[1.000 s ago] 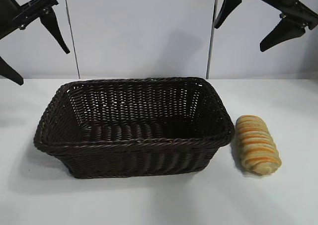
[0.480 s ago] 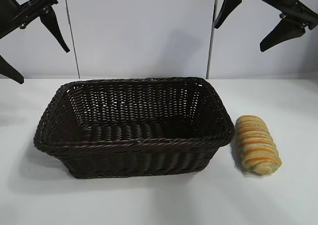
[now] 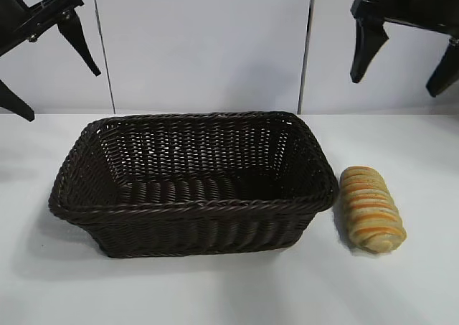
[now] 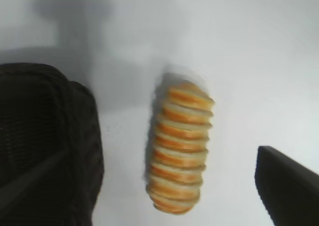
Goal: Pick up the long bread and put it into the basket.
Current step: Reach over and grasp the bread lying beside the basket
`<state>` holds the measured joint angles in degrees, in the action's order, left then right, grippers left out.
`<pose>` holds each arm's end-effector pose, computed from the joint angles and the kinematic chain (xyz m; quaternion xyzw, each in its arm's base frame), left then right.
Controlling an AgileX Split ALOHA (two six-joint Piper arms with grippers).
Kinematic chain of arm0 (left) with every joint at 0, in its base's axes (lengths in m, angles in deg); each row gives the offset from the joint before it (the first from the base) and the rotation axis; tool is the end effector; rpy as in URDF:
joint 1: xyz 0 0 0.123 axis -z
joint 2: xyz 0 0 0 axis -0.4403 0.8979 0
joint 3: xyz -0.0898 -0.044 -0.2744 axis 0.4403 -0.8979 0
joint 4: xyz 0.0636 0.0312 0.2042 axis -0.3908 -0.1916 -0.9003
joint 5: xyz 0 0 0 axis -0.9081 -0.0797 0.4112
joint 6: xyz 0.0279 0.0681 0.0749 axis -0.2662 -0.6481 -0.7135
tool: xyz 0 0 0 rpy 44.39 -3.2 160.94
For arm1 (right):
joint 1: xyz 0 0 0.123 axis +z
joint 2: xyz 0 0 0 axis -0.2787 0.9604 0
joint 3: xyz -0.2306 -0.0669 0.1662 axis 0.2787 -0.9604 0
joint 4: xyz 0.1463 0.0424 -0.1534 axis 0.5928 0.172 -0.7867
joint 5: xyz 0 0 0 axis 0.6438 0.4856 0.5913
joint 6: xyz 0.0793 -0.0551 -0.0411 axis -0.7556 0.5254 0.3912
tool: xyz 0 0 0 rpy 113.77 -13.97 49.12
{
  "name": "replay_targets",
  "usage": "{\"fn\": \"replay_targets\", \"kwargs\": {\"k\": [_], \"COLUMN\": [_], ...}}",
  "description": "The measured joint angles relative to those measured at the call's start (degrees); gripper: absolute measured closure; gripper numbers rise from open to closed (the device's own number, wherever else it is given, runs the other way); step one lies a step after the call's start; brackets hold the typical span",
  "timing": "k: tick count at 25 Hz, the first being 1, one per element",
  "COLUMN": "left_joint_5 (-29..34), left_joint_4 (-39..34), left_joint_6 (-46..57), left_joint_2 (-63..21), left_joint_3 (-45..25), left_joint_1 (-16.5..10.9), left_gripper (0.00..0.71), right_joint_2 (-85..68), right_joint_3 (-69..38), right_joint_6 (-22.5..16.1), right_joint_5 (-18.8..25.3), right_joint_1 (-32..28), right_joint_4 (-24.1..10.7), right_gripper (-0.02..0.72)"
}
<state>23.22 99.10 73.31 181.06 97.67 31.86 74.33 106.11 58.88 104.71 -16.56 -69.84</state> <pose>0.3462 -0.0745 0.2582 -0.1897 0.9457 -0.2388 0.1121 0.3299 0.0031 0.2470 0.0719 0.9901 0.0332 0.1157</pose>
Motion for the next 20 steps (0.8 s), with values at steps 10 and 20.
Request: {"fn": "replay_targets", "kwargs": {"k": [10, 20], "left_joint_5": [0.0, 0.0], "left_joint_4": [0.0, 0.0], "left_joint_6": [0.0, 0.0], "left_joint_2": [0.0, 0.0], "left_joint_3": [0.0, 0.0], "left_joint_1": [0.0, 0.0], "left_gripper": [0.049, 0.049], "right_joint_2": [0.0, 0.0], "right_joint_3": [-15.2, -21.8], "right_joint_6": [3.7, 5.6], "right_joint_5": [-17.1, -28.6], "right_joint_1": [-0.4, -0.4], "right_joint_4": [14.3, 19.9], "right_gripper": [0.008, 0.052]}}
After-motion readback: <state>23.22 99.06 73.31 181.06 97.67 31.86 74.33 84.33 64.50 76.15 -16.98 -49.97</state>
